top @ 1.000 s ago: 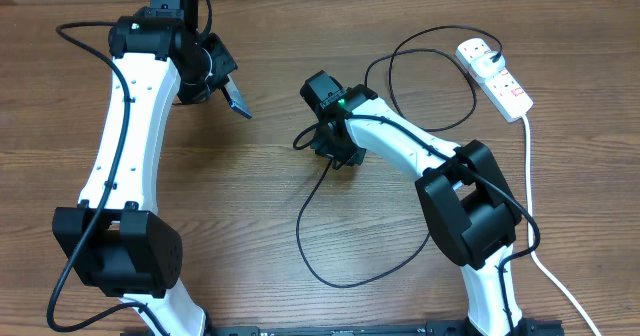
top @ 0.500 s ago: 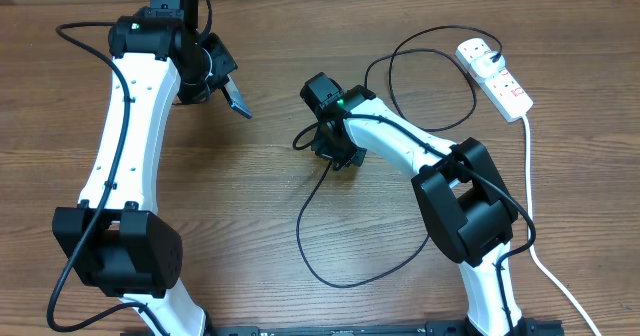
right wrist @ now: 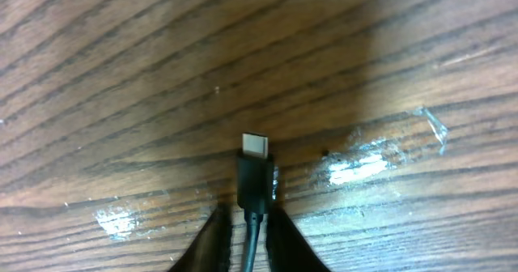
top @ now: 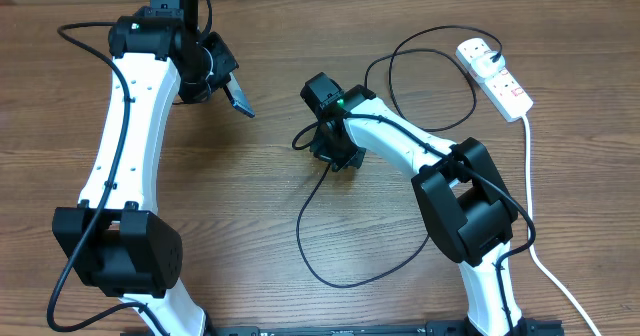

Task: Plug charger to phone and switch on socket
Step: 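Lift the plug with the right gripper up to the phone's bottom end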

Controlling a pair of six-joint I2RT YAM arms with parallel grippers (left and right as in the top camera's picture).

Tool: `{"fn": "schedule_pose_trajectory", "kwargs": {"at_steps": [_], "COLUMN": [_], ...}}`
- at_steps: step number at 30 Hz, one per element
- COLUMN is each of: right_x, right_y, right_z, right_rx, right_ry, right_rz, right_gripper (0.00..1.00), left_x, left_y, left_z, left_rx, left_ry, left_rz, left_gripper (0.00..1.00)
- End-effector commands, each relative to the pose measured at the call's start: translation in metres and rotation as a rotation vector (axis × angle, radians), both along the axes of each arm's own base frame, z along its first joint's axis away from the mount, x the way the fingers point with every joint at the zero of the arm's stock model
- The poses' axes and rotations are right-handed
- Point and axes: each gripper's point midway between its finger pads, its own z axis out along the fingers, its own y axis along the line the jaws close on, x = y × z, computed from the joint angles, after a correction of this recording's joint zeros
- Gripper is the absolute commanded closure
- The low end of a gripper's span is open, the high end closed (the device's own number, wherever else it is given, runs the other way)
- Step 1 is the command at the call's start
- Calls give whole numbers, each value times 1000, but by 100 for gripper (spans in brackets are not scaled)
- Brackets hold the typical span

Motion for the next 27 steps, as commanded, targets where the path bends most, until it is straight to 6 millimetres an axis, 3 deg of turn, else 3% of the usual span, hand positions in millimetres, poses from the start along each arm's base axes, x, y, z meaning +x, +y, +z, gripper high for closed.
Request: {"fn": "schedule_pose_trajectory", "kwargs": {"at_steps": [1, 7, 11, 15, 19, 25, 27], "right_x": [-4, 1, 5, 11, 9, -22, -34], "right_y": [-7, -3, 11, 26, 32, 40, 42], "right_z": [-22, -18, 9, 60, 129, 239, 262], "right_rx": [-45, -31, 45, 147, 241, 434, 491], "right_ry": [31, 12, -19, -104, -232, -431, -467], "right_rz": [-2, 54, 116, 181, 244, 464, 517], "right_gripper": [96, 96, 96, 96, 96, 96, 96], "left_x": [2, 2, 10, 21, 24, 20, 14], "left_y": [-6, -7, -31, -63, -88, -100, -106], "left_z": [6, 6, 16, 41, 70, 107, 123], "left_rx": [-17, -22, -127, -301, -475, -673, -756], "left_ry": [-17, -18, -78, -189, -287, -387, -425], "left_rz": [-6, -17, -137, -277, -409, -537, -607], "left_gripper": [96, 96, 96, 96, 96, 96, 96]}}
